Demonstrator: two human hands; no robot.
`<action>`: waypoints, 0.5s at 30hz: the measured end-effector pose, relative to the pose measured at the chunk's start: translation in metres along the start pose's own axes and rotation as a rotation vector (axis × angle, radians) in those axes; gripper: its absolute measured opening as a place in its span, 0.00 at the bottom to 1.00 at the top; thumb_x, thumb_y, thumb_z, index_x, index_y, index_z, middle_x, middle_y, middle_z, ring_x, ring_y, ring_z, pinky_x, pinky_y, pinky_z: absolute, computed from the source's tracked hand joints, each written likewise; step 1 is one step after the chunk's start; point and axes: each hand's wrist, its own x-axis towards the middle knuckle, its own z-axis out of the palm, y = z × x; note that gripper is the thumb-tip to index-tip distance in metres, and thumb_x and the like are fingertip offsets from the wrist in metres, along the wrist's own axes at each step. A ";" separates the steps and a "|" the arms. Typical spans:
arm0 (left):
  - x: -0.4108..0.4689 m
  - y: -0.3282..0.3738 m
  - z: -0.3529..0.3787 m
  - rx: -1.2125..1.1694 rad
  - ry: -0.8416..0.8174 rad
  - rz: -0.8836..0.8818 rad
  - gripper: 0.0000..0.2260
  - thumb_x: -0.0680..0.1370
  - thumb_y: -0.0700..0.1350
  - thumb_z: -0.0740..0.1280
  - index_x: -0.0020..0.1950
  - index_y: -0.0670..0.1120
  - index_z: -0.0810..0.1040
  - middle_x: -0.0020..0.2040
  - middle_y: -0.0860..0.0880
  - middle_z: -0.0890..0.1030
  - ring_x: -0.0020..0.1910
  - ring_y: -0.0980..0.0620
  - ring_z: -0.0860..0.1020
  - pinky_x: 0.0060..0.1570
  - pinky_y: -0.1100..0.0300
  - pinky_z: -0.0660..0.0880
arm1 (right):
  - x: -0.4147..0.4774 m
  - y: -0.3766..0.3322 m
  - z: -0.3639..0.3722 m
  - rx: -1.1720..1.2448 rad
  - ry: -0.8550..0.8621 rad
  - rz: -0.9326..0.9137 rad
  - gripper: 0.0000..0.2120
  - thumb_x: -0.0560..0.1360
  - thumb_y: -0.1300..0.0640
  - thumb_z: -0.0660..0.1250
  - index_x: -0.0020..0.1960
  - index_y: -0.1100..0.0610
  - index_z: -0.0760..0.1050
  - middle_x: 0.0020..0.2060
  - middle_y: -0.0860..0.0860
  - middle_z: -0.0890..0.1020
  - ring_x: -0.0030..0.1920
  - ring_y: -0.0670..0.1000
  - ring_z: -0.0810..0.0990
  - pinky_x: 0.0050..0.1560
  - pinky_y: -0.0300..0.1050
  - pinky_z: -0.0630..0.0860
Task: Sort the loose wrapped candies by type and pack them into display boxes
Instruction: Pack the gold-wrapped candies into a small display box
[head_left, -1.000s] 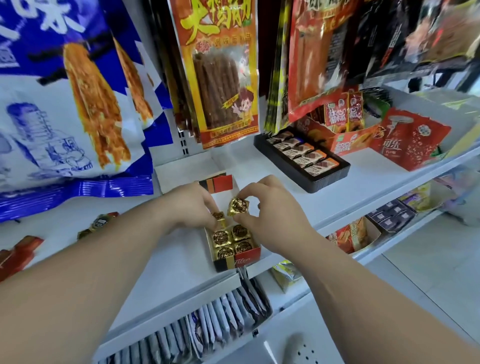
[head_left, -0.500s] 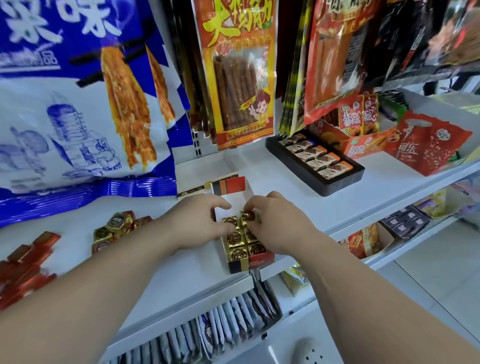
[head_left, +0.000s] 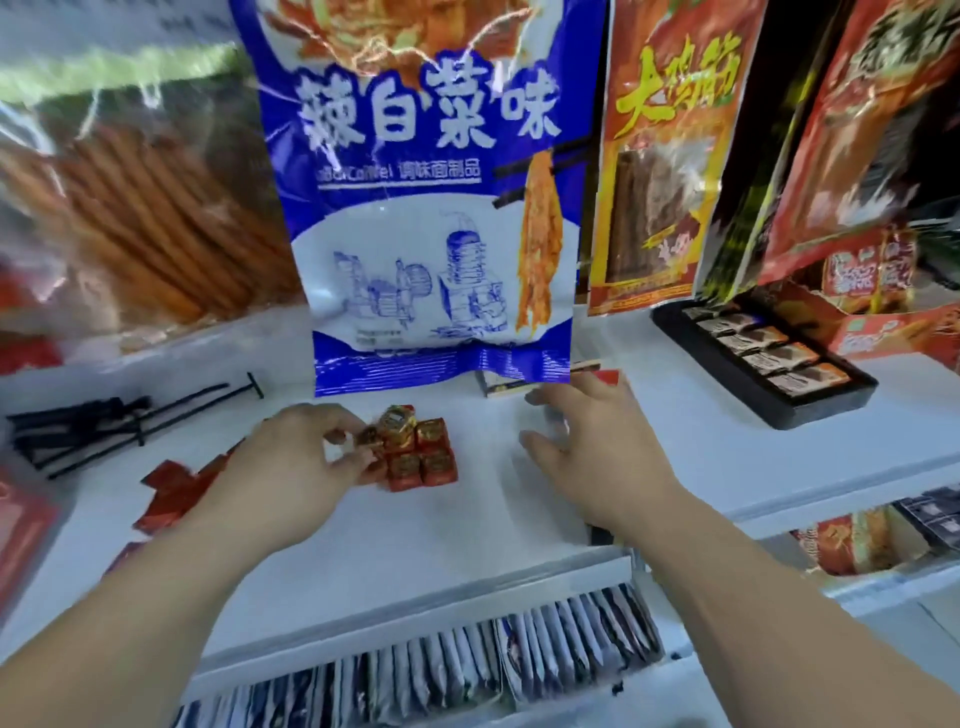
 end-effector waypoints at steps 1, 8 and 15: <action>0.001 -0.008 -0.003 -0.013 0.003 -0.032 0.12 0.76 0.53 0.69 0.59 0.56 0.78 0.55 0.55 0.78 0.45 0.56 0.77 0.44 0.58 0.77 | 0.001 -0.009 0.005 0.004 -0.031 -0.016 0.19 0.75 0.47 0.70 0.64 0.49 0.77 0.60 0.50 0.77 0.61 0.54 0.74 0.60 0.48 0.71; 0.030 -0.031 0.012 -0.037 -0.094 -0.018 0.19 0.79 0.55 0.66 0.69 0.54 0.74 0.68 0.52 0.73 0.54 0.53 0.75 0.48 0.63 0.69 | 0.019 -0.061 0.040 0.104 -0.177 -0.037 0.20 0.77 0.45 0.67 0.67 0.49 0.75 0.60 0.51 0.77 0.57 0.52 0.77 0.57 0.47 0.76; 0.065 -0.040 0.038 0.056 -0.210 0.057 0.11 0.73 0.55 0.65 0.36 0.50 0.76 0.38 0.50 0.78 0.37 0.50 0.77 0.30 0.59 0.66 | 0.054 -0.099 0.070 -0.066 -0.297 0.093 0.21 0.77 0.42 0.64 0.65 0.54 0.73 0.59 0.52 0.80 0.58 0.54 0.78 0.60 0.47 0.75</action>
